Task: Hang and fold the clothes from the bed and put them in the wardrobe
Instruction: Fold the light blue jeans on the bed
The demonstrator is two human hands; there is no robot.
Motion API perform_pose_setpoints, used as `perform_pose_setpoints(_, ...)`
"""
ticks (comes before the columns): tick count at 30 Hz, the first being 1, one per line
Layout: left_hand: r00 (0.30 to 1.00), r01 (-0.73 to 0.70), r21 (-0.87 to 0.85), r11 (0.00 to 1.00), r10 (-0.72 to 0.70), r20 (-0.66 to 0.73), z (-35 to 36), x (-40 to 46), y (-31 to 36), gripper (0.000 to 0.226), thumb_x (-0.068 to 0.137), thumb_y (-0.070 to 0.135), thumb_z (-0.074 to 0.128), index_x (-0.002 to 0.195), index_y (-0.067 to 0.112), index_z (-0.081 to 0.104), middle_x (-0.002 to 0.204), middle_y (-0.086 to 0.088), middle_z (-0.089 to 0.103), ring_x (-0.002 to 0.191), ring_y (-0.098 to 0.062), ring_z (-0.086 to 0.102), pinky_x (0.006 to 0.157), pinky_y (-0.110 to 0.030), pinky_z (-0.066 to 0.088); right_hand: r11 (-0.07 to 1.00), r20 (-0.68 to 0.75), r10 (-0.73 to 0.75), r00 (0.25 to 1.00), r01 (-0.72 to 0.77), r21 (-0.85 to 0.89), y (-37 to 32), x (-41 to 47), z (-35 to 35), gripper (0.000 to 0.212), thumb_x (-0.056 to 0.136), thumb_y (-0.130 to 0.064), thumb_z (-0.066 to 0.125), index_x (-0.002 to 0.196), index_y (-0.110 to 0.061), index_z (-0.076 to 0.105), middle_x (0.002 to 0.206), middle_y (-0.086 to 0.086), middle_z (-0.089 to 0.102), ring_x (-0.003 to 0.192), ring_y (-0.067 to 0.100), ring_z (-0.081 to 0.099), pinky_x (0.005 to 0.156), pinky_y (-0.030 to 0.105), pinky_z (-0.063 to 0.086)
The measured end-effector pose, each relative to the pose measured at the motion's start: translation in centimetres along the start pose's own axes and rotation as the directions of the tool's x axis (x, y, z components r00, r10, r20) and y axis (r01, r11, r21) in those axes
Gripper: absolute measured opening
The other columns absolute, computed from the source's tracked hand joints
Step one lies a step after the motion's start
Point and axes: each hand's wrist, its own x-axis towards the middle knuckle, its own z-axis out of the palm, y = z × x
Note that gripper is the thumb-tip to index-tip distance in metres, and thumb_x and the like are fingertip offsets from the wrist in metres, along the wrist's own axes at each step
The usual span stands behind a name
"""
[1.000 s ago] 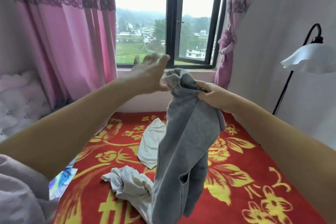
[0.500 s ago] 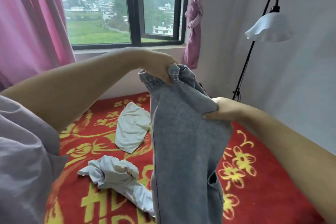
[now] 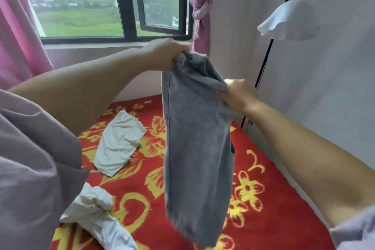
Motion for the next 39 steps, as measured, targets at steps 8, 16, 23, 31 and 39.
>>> perform_pose_setpoints(8,0.948,-0.182,0.067,0.981,0.193,-0.253,4.8,-6.2,0.3,0.024,0.076,0.001,0.054,0.097,0.005,0.063,0.094,-0.014,0.063,0.083,-0.034,0.059,0.065,-0.040,0.052,0.959,0.080,-0.285,0.955,0.284,0.018,1.5,-1.6,2.3,0.029,0.087,-0.034,0.058,0.113,-0.023,0.060,0.101,0.011,0.068,0.093,0.036,0.063,0.068,0.036,0.043)
perform_pose_setpoints(16,0.956,-0.211,-0.105,0.972,0.228,0.184,30.0,-29.6,8.6,0.031,0.065,0.008,0.058,0.093,0.016,0.049,0.080,-0.005,0.059,0.066,-0.023,0.059,0.056,-0.029,0.049,0.955,0.621,-0.251,0.742,0.295,0.033,-0.3,-22.3,27.3,0.037,0.090,-0.017,0.048,0.126,-0.019,0.042,0.104,0.004,0.066,0.093,0.034,0.064,0.064,0.036,0.044)
perform_pose_setpoints(23,0.711,-0.142,-0.164,0.976,0.216,0.669,44.8,-46.3,19.0,0.038,0.037,0.027,0.089,0.067,0.020,0.068,0.065,0.003,0.060,0.054,-0.015,0.058,0.046,-0.021,0.042,0.984,0.920,-0.149,0.362,0.143,0.103,-1.3,-41.3,42.1,0.056,0.093,-0.016,0.049,0.145,-0.021,0.028,0.138,0.009,0.042,0.118,0.031,0.049,0.088,0.041,0.046)
perform_pose_setpoints(31,0.547,0.187,-0.262,0.947,0.122,0.828,45.4,-41.9,20.0,0.034,0.094,0.035,0.043,0.123,0.019,0.050,0.123,-0.002,0.050,0.117,-0.022,0.047,0.090,-0.034,0.038,0.972,0.909,-0.049,0.415,-0.191,0.140,4.5,-36.6,40.8,0.035,0.090,-0.015,0.045,0.119,-0.018,0.064,0.118,0.005,0.067,0.110,0.025,0.060,0.089,0.032,0.048)
perform_pose_setpoints(39,0.064,0.900,-0.223,-0.375,-0.392,0.918,51.6,-22.8,28.1,0.025,0.095,0.012,0.041,0.088,-0.004,0.058,0.097,-0.035,0.057,0.078,-0.033,0.053,0.072,-0.037,0.041,0.889,0.733,0.151,0.663,-0.415,0.193,16.5,-15.3,44.4,0.033,0.089,-0.004,0.038,0.107,-0.008,0.066,0.100,0.011,0.070,0.075,0.019,0.067,0.049,0.016,0.044)
